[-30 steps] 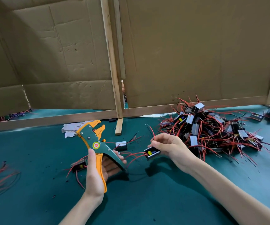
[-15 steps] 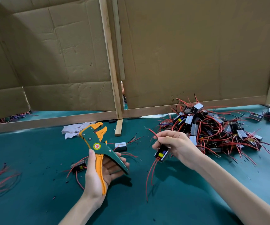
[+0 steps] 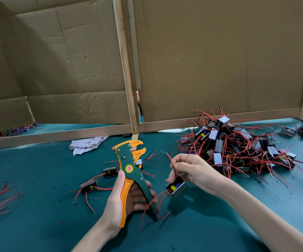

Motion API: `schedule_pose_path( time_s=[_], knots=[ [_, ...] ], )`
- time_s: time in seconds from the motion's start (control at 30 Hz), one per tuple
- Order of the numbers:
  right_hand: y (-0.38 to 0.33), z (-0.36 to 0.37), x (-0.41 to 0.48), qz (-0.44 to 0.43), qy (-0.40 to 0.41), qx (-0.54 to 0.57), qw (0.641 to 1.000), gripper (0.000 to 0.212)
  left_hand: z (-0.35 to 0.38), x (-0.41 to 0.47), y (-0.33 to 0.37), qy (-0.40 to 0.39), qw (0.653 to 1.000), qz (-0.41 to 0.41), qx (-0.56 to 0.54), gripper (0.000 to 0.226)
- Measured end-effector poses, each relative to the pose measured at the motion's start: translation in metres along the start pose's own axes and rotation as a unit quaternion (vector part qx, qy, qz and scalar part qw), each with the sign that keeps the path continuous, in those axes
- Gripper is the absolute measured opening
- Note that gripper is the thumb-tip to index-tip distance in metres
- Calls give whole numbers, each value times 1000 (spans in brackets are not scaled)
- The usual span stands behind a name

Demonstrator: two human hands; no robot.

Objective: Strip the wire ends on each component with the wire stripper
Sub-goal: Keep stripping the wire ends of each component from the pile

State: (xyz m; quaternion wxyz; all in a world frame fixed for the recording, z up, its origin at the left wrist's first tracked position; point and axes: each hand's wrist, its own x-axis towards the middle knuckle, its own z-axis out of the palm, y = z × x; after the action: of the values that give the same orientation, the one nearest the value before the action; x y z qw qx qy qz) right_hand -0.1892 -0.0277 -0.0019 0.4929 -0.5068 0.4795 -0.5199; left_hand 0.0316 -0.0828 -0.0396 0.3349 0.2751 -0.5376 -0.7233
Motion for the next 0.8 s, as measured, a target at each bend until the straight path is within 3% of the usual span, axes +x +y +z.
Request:
schedule_pose_path(
  time_s=[0.2,0.4,0.6,0.8],
  knots=[
    [-5,6,-3,2,-6,147,989,20,5,-3,2,-46,998,-36,-3,85],
    [-8,11,-6,38,-33,149,988,42,7,-6,6,-114,990,-80,15,84],
    [-9,9,-8,49,-71,194,977,39,9,-8,7,-184,976,-115,33,91],
    [-10,11,-9,41,-82,207,974,44,9,-7,3,-199,972,-111,47,87]
  ],
)
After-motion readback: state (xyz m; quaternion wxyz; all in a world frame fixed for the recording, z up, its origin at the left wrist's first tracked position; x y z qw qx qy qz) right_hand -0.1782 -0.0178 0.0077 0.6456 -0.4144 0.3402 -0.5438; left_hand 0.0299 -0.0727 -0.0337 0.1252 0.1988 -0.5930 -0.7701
